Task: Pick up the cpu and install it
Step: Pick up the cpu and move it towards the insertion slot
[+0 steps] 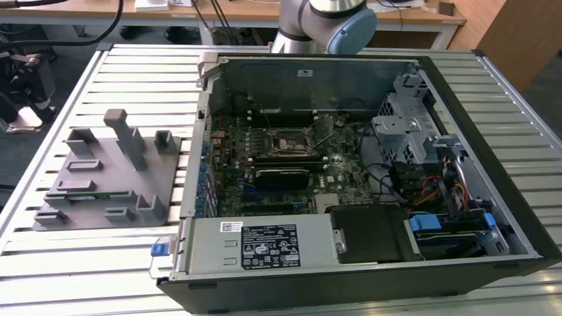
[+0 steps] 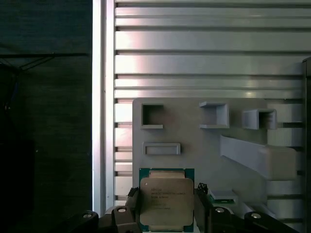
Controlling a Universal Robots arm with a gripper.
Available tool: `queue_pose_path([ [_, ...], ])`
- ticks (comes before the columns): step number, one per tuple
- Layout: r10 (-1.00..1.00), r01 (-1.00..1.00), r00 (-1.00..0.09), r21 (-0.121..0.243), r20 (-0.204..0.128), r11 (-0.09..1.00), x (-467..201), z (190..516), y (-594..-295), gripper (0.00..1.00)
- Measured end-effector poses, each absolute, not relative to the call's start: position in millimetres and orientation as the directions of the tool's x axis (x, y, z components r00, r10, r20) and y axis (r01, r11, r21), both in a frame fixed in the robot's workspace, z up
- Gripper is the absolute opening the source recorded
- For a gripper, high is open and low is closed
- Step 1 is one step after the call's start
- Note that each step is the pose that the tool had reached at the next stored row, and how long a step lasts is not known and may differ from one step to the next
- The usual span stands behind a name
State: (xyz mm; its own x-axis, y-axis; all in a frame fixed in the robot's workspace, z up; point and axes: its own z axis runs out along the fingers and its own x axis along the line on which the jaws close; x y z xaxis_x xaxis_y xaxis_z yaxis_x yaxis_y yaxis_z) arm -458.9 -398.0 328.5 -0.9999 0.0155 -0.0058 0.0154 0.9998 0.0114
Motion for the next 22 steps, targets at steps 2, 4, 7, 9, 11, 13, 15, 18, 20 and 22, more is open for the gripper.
queue_pose_path([
  [2, 0.016, 0.015, -1.0, 0.011, -0.006, 1.0, -458.9, 330.0, -397.9, 0.53],
  [4, 0.016, 0.015, -1.0, 0.011, -0.006, 1.0, -458.9, 331.7, -397.9, 0.53],
  [7, 0.016, 0.015, -1.0, 0.011, -0.006, 1.0, -458.9, 334.7, -397.9, 0.53],
  [9, 0.016, 0.015, -1.0, 0.011, -0.006, 1.0, -458.9, 336.7, -397.9, 0.53],
  [11, 0.016, 0.015, -1.0, 0.011, -0.006, 1.0, -458.9, 338.7, -397.9, 0.53],
  [13, 0.016, 0.015, -1.0, 0.011, -0.006, 1.0, -458.9, 341.7, -397.7, 0.53],
  [15, 0.016, 0.015, -1.0, 0.011, -0.006, 1.0, -458.9, 344.2, -397.7, 0.53],
  [18, 0.016, 0.015, -1.0, 0.011, -0.006, 1.0, -458.9, 348.5, -397.7, 0.53],
  [20, 0.015, 0.015, -1.0, 0.011, -0.006, 1.0, -458.9, 351.8, -397.7, 0.53],
  [22, 0.016, 0.015, -1.0, 0.011, -0.006, 1.0, -458.9, 354.1, -397.7, 0.53],
])
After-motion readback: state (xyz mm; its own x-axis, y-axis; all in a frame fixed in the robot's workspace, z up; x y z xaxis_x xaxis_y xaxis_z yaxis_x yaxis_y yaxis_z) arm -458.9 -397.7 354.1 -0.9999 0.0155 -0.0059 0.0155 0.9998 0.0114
